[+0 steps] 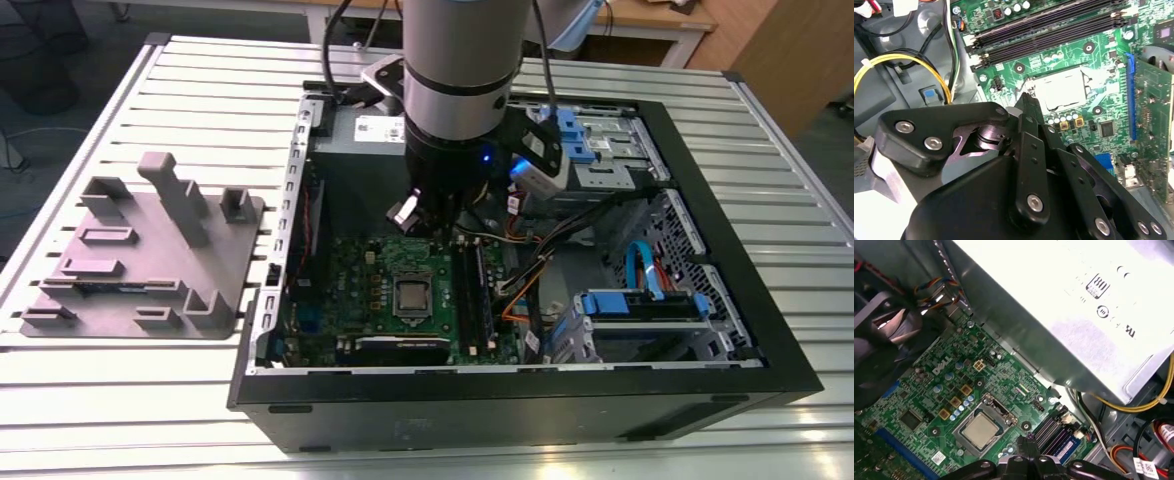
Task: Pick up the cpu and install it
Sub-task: 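Install the first cpu locking lever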
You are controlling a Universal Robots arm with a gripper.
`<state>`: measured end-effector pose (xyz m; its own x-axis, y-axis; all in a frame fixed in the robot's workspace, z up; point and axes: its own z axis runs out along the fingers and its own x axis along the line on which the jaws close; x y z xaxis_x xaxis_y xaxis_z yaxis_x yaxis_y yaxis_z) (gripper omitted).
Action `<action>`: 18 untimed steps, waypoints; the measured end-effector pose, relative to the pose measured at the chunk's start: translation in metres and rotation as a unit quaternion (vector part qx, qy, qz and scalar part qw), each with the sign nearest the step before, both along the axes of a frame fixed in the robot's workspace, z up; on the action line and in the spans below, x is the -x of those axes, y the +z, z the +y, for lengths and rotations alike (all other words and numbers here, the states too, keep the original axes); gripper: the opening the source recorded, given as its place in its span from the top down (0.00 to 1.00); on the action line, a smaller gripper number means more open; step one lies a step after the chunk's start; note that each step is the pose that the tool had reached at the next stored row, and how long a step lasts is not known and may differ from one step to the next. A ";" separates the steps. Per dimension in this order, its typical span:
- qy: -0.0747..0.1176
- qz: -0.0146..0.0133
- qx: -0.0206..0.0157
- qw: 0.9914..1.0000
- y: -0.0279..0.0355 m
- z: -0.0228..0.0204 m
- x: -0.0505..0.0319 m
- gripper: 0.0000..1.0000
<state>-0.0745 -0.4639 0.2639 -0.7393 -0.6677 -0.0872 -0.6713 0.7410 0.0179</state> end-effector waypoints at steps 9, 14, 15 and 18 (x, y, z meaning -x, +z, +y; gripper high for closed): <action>0.000 0.000 0.000 1.000 -0.0011 0.0105 -0.0008 0.89; -0.010 0.000 0.000 1.000 -0.0043 0.0121 -0.0009 0.89; -0.013 0.000 0.000 1.000 -0.0047 0.0123 -0.0009 0.89; -0.014 0.000 0.000 1.000 -0.0048 0.0123 -0.0009 0.89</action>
